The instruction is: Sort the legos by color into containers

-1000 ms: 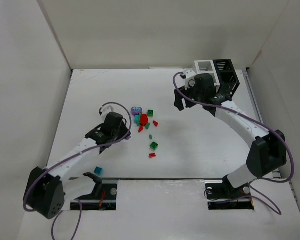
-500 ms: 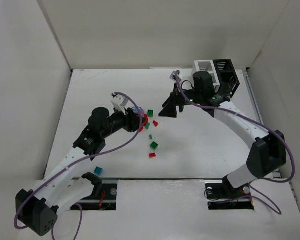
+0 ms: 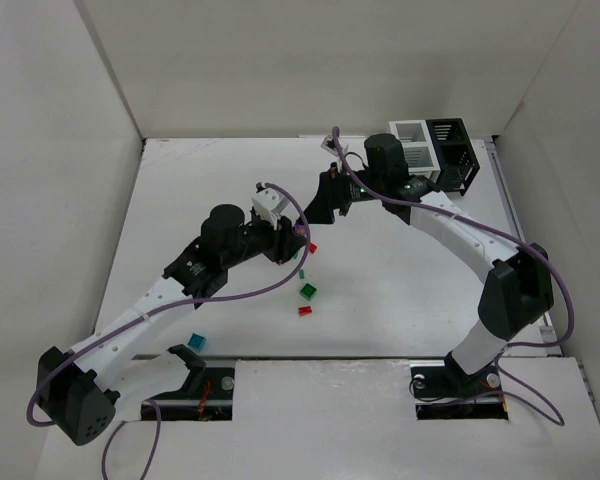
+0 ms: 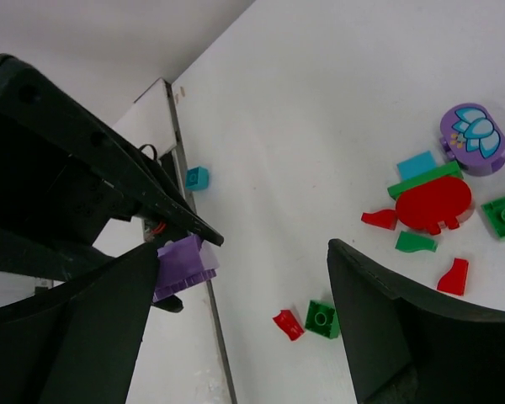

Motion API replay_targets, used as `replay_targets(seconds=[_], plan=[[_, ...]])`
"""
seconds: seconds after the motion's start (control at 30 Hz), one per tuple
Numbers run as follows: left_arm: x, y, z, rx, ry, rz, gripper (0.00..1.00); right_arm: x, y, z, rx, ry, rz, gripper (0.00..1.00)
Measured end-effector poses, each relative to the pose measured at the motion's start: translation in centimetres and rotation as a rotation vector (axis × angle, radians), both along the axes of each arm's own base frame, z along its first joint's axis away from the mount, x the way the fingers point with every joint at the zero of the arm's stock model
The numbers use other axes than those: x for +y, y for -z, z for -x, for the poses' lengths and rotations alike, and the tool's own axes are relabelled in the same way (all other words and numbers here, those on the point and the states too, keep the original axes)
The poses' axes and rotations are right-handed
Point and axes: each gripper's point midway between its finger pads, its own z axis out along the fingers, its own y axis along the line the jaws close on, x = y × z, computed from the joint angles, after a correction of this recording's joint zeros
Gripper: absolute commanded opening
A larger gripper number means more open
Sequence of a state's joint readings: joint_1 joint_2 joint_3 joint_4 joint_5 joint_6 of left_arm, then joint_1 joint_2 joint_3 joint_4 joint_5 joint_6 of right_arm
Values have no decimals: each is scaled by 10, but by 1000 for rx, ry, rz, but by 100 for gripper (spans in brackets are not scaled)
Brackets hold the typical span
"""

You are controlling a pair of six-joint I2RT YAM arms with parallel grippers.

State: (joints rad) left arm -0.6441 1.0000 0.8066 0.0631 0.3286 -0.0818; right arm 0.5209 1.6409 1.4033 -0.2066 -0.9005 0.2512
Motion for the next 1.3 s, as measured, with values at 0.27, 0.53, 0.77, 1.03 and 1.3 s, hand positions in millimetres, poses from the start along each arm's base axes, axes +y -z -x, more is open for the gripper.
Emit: replay_targets(seconds=[0.27,0.53,0.77,1.03,1.3], plan=[[-4,11,-16,9,-103,-91,19,10,6,0,46,50,81,81],[1,11,-21,-20,-227,-152,19,14,21,2,105,74,160,59],[5,15,-24,-21,-277,-176,19,18,17,5,100,69,163,34],[6,13,-28,-32,-326,-180,41,20,15,3,90,59,165,0],[17,16,-34,-36,-390,-205,50,18,5,-2,102,48,116,0]])
